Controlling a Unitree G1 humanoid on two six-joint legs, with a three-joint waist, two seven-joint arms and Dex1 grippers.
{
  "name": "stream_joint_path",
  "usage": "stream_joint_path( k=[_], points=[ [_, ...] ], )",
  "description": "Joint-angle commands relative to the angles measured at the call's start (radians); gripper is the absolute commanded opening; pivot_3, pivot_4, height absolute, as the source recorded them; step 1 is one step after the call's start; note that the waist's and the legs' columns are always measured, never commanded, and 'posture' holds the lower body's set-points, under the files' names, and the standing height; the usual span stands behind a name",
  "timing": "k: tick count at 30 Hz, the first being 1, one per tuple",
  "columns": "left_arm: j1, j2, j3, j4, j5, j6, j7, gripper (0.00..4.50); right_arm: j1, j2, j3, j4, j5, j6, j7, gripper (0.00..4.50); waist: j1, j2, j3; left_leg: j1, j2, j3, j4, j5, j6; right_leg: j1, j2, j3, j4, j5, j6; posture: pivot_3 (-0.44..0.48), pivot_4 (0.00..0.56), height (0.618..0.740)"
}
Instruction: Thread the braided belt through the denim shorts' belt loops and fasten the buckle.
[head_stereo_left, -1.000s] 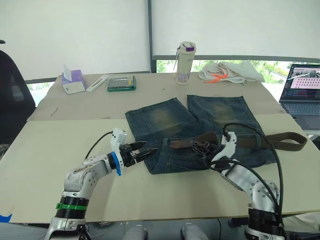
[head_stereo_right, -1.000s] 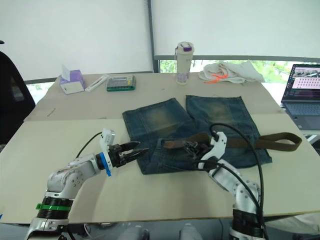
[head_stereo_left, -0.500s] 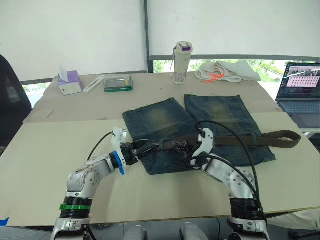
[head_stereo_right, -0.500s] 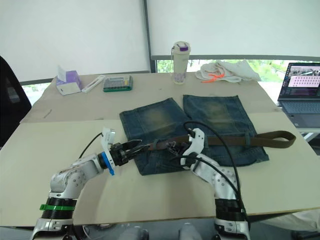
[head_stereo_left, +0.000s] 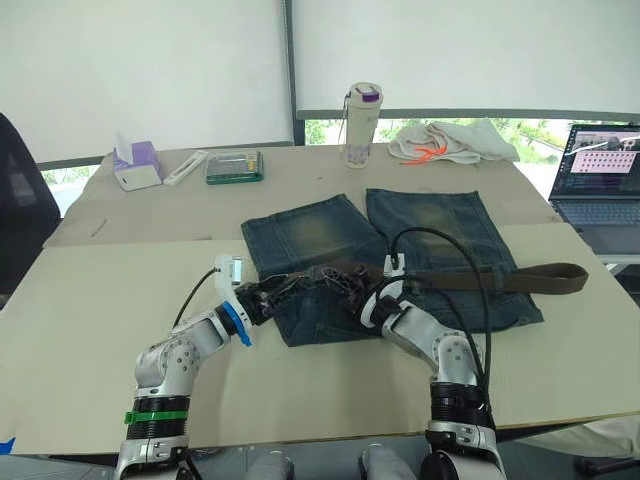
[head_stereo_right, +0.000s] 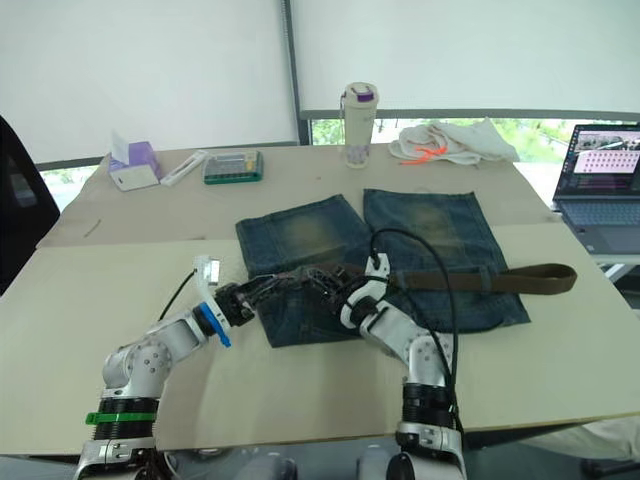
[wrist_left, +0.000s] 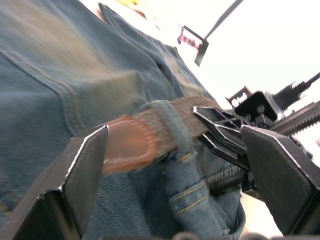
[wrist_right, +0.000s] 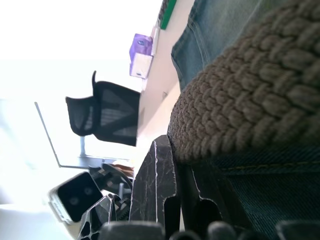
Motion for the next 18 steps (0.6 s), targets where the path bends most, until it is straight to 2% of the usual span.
stream_joint_path(
  k=[1, 7, 9, 18],
  points=[
    [-0.02, -0.018, 0.045, 0.006, -0.05, 0.02, 0.038, 4.48, -0.028, 0.015, -0.011, -0.008, 0.037, -0.004, 0.002, 0.0, 0.0, 0.0, 0.0, 0.0, 0.0, 0.0, 0.0, 0.0, 0.0, 0.0, 0.0, 0.0, 0.0, 0.0, 0.0, 0.0, 0.15, 0.74],
    [-0.023, -0.05, 0.069, 0.012, -0.096, 0.047, 0.067, 4.48, -0.029, 0.029, -0.028, -0.012, 0.076, -0.014, 0.002, 0.0, 0.0, 0.0, 0.0, 0.0, 0.0, 0.0, 0.0, 0.0, 0.0, 0.0, 0.0, 0.0, 0.0, 0.0, 0.0, 0.0, 0.15, 0.74],
    [-0.022, -0.046, 0.054, 0.016, -0.077, 0.042, 0.069, 4.48, -0.03, 0.034, -0.039, -0.013, 0.094, -0.021, -0.003, 0.0, -0.001, 0.0, 0.0, 0.0, 0.0, 0.0, 0.0, 0.0, 0.0, 0.0, 0.0, 0.0, 0.0, 0.0, 0.0, 0.0, 0.15, 0.74],
    [-0.017, -0.079, 0.027, 0.011, -0.097, 0.05, 0.068, 4.48, -0.019, 0.007, 0.007, -0.034, 0.067, 0.008, 0.035, 0.0, -0.001, 0.0, 0.0, 0.0, -0.001, 0.0, 0.0, 0.0, 0.0, 0.0, 0.0, 0.0, 0.0, 0.0, 0.0, 0.0, 0.15, 0.74]
  ],
)
